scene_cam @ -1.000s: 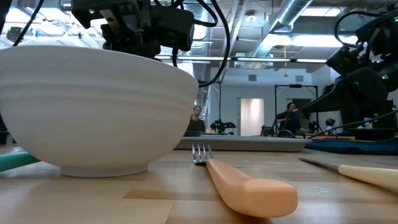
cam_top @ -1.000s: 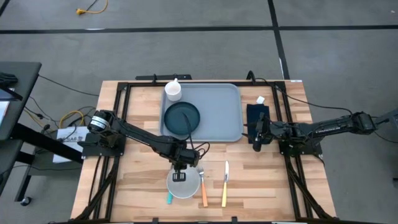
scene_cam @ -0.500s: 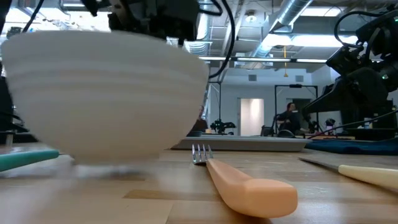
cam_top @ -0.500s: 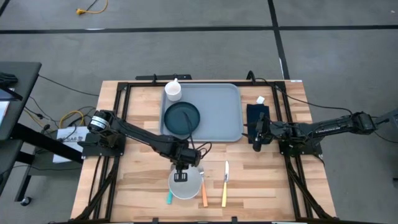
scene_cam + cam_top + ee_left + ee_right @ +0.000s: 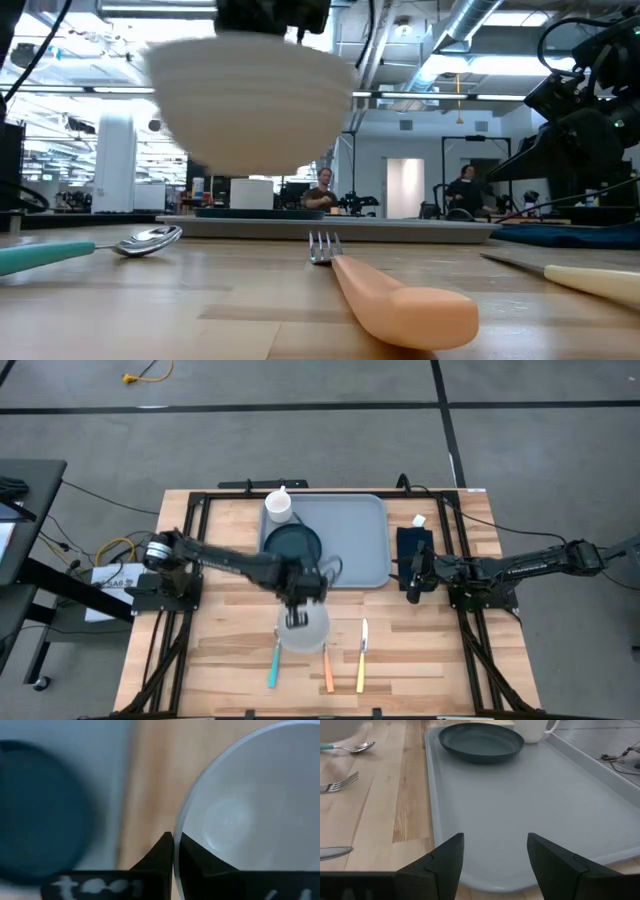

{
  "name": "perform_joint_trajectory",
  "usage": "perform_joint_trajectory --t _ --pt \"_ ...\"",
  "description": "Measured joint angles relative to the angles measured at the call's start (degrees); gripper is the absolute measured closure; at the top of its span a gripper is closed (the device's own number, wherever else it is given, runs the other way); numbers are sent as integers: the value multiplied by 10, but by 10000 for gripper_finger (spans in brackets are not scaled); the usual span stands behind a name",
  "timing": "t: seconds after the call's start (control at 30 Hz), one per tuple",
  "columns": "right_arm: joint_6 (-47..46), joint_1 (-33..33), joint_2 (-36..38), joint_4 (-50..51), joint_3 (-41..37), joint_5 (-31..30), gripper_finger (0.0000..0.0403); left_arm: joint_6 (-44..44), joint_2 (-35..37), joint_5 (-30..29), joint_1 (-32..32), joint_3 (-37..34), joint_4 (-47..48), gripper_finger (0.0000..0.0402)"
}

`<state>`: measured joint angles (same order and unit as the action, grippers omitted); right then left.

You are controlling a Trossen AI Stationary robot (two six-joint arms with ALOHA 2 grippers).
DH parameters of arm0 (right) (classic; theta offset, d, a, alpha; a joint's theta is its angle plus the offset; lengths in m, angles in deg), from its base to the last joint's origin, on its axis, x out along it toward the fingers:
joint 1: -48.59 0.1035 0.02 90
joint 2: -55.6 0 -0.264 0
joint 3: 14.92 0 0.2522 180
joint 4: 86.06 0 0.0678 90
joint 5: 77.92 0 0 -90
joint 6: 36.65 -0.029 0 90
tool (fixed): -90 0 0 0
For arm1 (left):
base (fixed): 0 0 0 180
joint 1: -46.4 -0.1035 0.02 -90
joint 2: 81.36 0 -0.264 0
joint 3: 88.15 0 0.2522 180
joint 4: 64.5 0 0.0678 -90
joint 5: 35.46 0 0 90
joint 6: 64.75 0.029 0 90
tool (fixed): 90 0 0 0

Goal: Set up tray
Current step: Put the white bowl on the black plate on the gray serving tray

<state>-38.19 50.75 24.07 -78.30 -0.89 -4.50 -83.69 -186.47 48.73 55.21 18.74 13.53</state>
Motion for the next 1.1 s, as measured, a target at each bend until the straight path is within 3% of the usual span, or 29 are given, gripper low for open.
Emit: perform_joint_trajectory --t 0.37,0.87,1.1 --pt "0 0 0 0 0 0 191 -20 60 -24 -166 12 56 401" --pt "0 0 0 0 0 0 191 12 58 -33 -240 11 39 401" --pt "14 0 0 -1 0 0 191 12 63 -25 -250 -53 17 401"
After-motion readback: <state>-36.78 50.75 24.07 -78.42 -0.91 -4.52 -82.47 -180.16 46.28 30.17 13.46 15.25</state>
